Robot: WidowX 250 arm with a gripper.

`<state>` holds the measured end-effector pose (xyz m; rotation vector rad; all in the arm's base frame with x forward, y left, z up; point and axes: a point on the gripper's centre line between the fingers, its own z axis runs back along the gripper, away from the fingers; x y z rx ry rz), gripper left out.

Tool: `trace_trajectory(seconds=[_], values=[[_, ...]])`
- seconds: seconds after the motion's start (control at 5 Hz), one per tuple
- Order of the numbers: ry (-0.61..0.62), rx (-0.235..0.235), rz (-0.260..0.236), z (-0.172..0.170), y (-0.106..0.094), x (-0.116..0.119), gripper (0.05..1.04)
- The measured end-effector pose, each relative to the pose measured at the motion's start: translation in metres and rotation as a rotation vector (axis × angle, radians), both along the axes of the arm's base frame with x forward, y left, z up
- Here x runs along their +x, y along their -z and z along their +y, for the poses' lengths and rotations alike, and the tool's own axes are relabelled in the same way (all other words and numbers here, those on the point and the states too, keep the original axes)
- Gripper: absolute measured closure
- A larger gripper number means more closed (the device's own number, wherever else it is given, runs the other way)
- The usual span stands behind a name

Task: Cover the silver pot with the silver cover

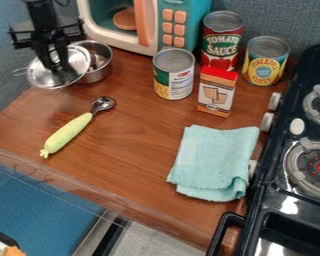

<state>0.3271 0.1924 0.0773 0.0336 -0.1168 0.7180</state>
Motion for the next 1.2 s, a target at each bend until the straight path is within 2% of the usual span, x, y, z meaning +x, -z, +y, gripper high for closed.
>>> trace_trajectory(seconds=[0.2, 0.6, 1.0, 1.2], values=[[-0.018, -0.029, 0.022, 0.005, 0.007, 0.015, 0.811], [-0.030, -0.045, 0.057, 0.008, 0.021, 0.036, 0.811], [-0.020, -0.060, 0.058, 0.004, 0.022, 0.051, 0.811], [0.004, -0.051, 0.032, -0.001, 0.013, 0.062, 0.811]])
